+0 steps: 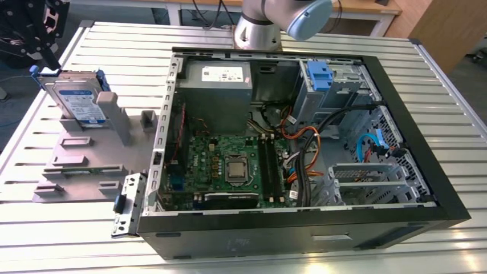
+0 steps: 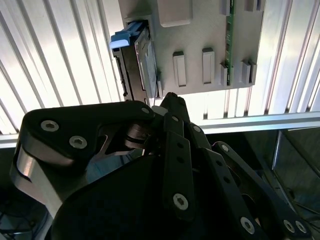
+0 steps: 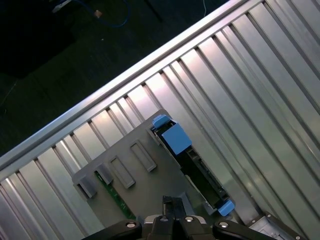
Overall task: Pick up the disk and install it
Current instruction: 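Pick up the disk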
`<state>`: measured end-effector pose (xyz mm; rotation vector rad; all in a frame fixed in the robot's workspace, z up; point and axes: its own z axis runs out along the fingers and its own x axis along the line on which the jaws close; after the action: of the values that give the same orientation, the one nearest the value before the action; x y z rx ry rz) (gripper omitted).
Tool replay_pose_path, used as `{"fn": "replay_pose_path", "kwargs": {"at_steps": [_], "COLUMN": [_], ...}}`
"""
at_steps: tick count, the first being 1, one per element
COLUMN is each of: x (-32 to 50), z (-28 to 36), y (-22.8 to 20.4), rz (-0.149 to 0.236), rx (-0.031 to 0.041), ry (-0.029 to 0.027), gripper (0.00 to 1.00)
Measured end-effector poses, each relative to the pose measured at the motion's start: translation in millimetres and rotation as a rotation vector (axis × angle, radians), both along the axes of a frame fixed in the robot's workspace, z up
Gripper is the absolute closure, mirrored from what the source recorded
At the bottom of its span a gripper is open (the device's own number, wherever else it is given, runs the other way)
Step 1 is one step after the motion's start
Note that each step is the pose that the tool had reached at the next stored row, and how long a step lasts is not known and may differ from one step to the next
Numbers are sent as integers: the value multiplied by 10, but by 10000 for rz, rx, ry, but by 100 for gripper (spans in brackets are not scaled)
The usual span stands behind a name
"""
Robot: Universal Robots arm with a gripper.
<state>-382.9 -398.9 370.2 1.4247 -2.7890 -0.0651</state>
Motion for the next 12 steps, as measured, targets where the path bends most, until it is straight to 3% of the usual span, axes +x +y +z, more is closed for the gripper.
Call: {"fn": "replay_pose_path", "kwargs": {"at_steps": [12], "x": [0], "z": [0], "y": [0], "rz": [123], "rx": [1], "ry": [-1], "gripper": [89]}}
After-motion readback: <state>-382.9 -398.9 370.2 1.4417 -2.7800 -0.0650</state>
